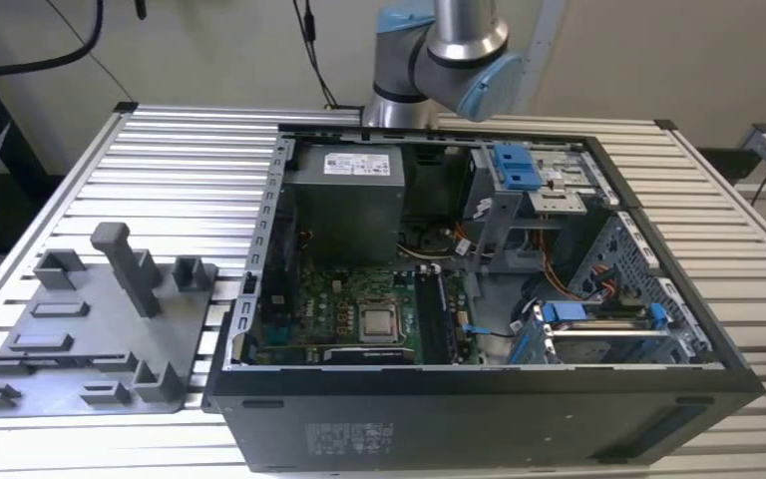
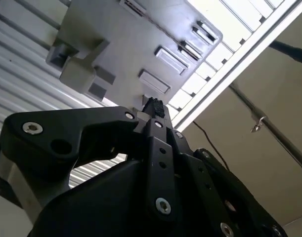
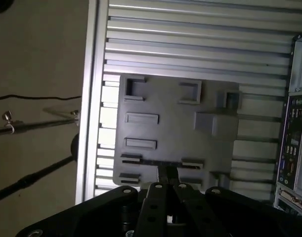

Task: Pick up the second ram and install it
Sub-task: 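Pick up the second ram and move it above second insertion slot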

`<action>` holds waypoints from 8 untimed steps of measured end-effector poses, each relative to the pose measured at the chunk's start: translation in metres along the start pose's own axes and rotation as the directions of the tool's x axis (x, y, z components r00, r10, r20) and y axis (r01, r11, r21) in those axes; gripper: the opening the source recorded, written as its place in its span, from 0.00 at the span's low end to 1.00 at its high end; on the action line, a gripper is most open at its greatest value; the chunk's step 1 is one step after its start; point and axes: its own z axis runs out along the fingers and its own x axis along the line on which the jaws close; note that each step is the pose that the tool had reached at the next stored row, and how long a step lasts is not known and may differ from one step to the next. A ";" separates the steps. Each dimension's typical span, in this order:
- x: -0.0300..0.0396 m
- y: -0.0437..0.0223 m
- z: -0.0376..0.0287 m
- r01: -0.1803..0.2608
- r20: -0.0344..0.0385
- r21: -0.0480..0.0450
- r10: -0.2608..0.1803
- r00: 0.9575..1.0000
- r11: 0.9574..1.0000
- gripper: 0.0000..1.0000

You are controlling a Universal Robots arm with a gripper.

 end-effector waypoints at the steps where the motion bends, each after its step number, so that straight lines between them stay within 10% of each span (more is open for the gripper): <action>1: 0.0000 0.0000 0.0000 0.010 -0.001 0.000 -0.010 1.000 1.000 0.11; 8: -0.0001 -0.0001 0.0001 0.081 -0.004 0.002 -0.081 0.997 0.997 0.11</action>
